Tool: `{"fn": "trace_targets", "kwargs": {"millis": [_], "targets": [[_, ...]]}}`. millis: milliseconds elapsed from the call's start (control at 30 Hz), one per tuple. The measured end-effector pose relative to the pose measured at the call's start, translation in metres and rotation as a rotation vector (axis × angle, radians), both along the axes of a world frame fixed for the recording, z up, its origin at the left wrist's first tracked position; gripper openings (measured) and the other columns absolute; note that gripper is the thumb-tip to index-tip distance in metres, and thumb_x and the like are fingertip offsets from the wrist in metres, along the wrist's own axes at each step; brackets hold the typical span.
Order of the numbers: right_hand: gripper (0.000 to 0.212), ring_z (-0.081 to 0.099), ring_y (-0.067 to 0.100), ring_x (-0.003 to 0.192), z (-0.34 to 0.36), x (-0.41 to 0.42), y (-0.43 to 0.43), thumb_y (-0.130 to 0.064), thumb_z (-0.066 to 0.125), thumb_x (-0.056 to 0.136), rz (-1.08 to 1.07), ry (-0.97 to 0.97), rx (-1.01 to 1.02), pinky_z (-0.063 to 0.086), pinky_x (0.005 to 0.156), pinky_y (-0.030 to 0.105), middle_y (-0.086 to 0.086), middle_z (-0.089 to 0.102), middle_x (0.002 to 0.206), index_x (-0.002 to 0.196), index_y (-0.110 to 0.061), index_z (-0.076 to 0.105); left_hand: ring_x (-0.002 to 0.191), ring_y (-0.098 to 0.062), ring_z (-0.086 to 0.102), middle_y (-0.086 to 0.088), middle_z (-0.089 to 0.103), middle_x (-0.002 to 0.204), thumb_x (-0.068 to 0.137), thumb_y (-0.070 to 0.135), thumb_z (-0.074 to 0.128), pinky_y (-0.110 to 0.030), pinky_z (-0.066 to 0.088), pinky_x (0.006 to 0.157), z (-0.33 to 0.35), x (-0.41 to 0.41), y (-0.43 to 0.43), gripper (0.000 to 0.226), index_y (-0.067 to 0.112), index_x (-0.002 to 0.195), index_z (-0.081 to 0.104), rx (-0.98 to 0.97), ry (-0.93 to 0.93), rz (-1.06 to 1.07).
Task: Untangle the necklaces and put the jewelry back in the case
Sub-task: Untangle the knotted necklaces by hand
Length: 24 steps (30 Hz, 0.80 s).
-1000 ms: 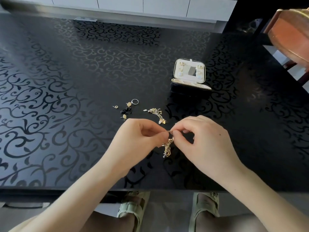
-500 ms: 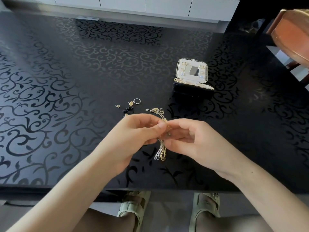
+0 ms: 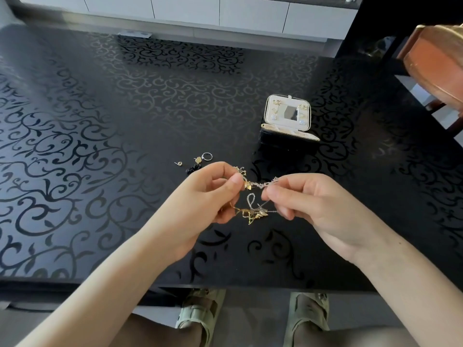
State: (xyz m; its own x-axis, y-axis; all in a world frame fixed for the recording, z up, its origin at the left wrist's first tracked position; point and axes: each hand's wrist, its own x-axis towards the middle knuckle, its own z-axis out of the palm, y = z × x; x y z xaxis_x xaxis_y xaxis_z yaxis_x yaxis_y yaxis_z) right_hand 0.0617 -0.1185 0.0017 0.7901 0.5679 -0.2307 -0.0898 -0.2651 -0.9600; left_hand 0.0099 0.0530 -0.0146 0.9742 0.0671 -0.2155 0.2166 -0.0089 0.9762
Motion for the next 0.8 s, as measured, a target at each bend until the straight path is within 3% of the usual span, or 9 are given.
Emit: {"fn": "trace_targets", "kwargs": {"millis": [167,300,367,467,567,633,700,800], "targets": [[0.026,0.059,0.009,0.072,0.002,0.002,-0.003,-0.038,0.061,0.071,-0.043,-0.021,0.048,0.047,0.08,0.03,-0.001,0.063,0.068,0.066,-0.014,0.069,0.051,-0.005,0.038,0.007,0.043,0.057,0.09,0.028,0.055,-0.012,0.034,0.051,0.0,-0.001,0.0,0.02,0.016,0.076,0.061,0.286,-0.14,-0.003],[0.025,0.059,0.014,0.062,0.003,0.002,-0.004,-0.033,0.06,0.075,-0.029,0.031,0.1,0.053,0.07,0.022,0.002,0.059,0.058,0.066,-0.01,0.065,0.058,-0.006,0.041,0.008,0.048,0.061,0.083,0.04,0.066,-0.015,0.035,0.056,0.0,0.0,0.005,0.022,0.02,0.073,0.065,0.322,-0.177,-0.046],[0.025,0.051,0.012,0.056,0.004,0.001,-0.005,-0.034,0.059,0.075,-0.025,0.03,0.089,0.049,0.064,0.02,0.0,0.053,0.051,0.065,-0.01,0.064,0.06,-0.008,0.043,0.008,0.049,0.061,0.069,0.031,0.072,-0.018,0.037,0.06,0.001,-0.001,0.01,0.01,0.023,0.074,0.067,0.3,-0.137,-0.08],[0.027,0.042,0.012,0.054,0.003,0.001,-0.005,-0.035,0.06,0.075,-0.014,0.03,0.07,0.043,0.061,0.019,-0.001,0.044,0.048,0.063,-0.011,0.063,0.06,-0.009,0.044,0.009,0.048,0.06,0.068,0.002,0.071,-0.021,0.039,0.062,-0.002,0.0,0.015,0.022,0.024,0.072,0.069,0.358,-0.123,-0.015],[0.035,0.042,0.012,0.061,0.0,0.003,-0.006,-0.037,0.064,0.083,0.044,0.045,0.061,0.042,0.067,0.021,0.0,0.045,0.054,0.058,-0.012,0.059,0.06,-0.01,0.047,0.004,0.052,0.062,0.08,0.008,0.067,-0.022,0.041,0.061,-0.004,0.0,0.011,0.016,0.022,0.072,0.069,0.426,-0.15,0.058],[0.036,0.048,0.013,0.068,-0.003,0.004,-0.006,-0.037,0.058,0.081,0.065,0.077,0.096,0.045,0.075,0.025,0.004,0.05,0.063,0.054,-0.013,0.057,0.063,-0.012,0.049,-0.007,0.057,0.067,0.085,0.024,0.063,-0.032,0.046,0.064,-0.005,0.0,0.009,0.012,0.022,0.075,0.069,0.41,-0.165,0.067],[0.033,0.055,0.014,0.077,-0.005,0.005,-0.005,-0.034,0.056,0.081,0.066,0.119,0.157,0.048,0.082,0.029,0.005,0.057,0.071,0.055,-0.013,0.058,0.069,-0.014,0.049,-0.012,0.059,0.073,0.088,0.036,0.057,-0.043,0.05,0.076,-0.006,0.0,0.007,0.024,0.021,0.076,0.072,0.329,-0.112,0.092],[0.027,0.058,0.018,0.08,-0.004,0.005,-0.005,-0.03,0.057,0.081,0.093,0.153,0.218,0.05,0.086,0.03,0.007,0.06,0.074,0.067,-0.007,0.063,0.079,-0.01,0.053,0.007,0.06,0.071,0.092,0.038,0.05,-0.036,0.046,0.09,-0.005,0.001,0.002,0.038,0.021,0.066,0.072,0.065,-0.016,0.1]]}}
